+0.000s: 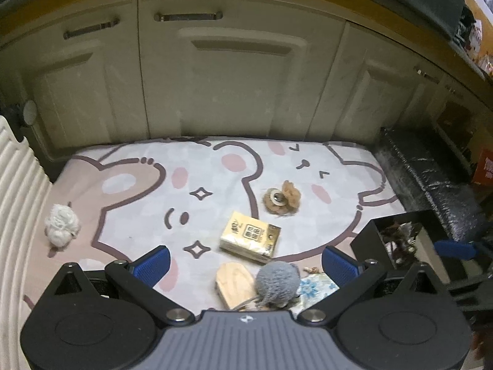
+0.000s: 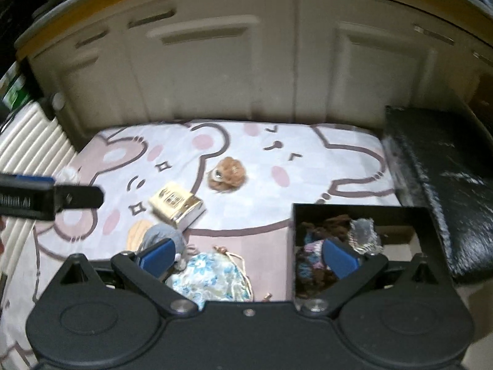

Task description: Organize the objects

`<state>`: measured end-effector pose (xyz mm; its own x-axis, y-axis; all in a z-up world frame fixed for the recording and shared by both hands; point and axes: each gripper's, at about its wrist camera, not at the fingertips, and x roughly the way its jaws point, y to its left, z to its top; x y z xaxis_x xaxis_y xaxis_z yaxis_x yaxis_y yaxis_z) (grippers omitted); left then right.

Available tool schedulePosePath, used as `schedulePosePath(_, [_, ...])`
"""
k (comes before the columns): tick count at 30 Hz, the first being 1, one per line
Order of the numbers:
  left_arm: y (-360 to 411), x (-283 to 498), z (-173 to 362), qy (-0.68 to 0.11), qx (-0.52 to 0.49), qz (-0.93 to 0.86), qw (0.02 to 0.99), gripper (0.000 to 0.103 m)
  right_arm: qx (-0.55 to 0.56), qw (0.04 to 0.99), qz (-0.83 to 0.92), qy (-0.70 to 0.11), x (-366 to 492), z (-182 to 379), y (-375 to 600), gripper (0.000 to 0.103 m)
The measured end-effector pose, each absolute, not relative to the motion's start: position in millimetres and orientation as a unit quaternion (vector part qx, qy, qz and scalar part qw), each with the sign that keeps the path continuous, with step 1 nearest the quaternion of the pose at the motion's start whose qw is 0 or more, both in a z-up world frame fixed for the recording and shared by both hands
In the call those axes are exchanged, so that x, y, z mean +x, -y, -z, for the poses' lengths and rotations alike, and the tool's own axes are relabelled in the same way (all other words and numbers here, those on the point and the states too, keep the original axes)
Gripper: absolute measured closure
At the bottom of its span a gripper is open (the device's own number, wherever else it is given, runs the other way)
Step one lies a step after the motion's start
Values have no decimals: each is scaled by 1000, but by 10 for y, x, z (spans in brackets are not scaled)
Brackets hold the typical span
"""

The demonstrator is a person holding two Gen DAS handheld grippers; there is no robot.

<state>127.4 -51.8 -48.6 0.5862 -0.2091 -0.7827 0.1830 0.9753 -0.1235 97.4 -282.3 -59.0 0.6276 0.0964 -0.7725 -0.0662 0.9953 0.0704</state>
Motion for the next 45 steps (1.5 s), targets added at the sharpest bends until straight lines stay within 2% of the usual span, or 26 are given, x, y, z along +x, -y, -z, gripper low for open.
schedulePosePath(13, [711, 1450, 788, -485, 10, 151, 861, 22, -79, 877, -139, -454, 1051, 942, 2483, 0])
schedulePosePath(23, [867, 1545, 1002, -509, 28, 185, 841, 27, -112, 839, -197, -495, 1094, 1229, 2339, 0])
schedulePosePath(30, [990, 1572, 1142, -523, 56, 203, 826, 36, -117, 825, -203, -514, 1169, 1370, 2310, 0])
schedulePosePath(45, [1061, 1615, 1367, -542, 85, 213, 809, 37, -136, 806, -212, -535, 1323, 1631, 2210, 0])
